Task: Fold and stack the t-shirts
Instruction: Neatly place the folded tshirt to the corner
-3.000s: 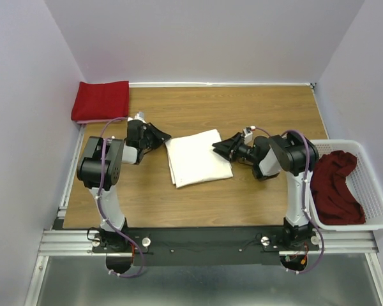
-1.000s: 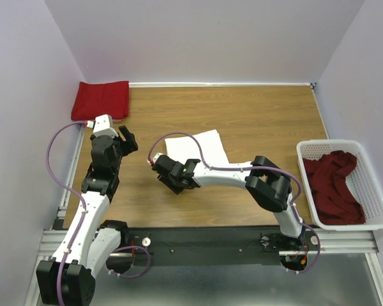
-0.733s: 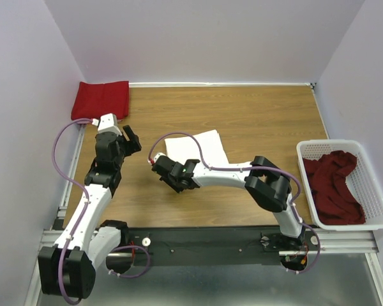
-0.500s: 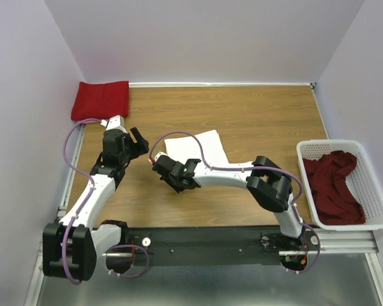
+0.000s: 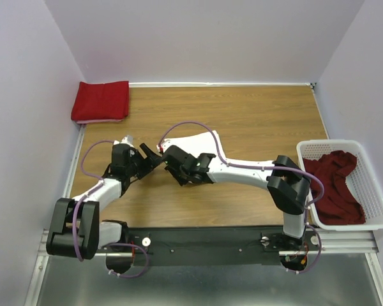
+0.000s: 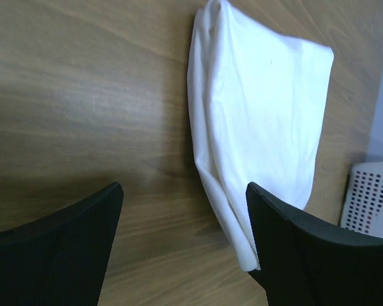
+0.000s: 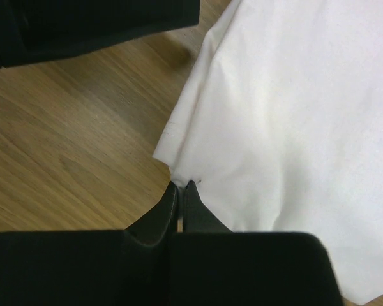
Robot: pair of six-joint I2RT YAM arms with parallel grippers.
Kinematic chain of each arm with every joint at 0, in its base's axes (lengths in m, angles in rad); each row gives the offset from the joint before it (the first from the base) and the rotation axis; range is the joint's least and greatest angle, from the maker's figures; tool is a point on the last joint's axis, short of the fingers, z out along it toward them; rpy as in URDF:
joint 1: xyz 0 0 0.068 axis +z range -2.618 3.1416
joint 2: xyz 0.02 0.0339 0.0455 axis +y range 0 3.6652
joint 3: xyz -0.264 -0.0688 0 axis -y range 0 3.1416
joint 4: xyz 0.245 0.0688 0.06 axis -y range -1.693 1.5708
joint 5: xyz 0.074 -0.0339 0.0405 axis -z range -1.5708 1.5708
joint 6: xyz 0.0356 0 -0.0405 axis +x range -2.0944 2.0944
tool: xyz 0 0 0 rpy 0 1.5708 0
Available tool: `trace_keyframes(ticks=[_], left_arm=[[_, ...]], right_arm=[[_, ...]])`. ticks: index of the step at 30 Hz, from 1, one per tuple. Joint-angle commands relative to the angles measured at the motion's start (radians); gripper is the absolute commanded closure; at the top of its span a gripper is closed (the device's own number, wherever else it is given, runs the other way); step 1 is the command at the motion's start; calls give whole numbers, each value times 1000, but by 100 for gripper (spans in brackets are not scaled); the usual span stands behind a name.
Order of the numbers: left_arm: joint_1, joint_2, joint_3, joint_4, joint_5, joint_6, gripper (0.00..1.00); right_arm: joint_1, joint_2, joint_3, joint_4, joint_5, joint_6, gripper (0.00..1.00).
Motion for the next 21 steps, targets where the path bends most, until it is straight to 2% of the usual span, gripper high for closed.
trace_keyframes(ticks=[1,9,17,20,21], left_arm=[[-14,44,-26,148,105,-112,14],[-91,136,-33,283,76,-218,14],[-178,318,13,346,61,-265,13],[-178,346,-6,380,50,-285,20],[-180,354,-7,386,36,-282,25]], right_arm=[[-3,-32,-35,54,-30,27,99],[-8,-37,-44,77,-50,26,99],[-16,-60,-49,85,-50,29,99],[-19,-69,-57,88,-50,31,99],[-17,-71,-60,89,-56,29,99]])
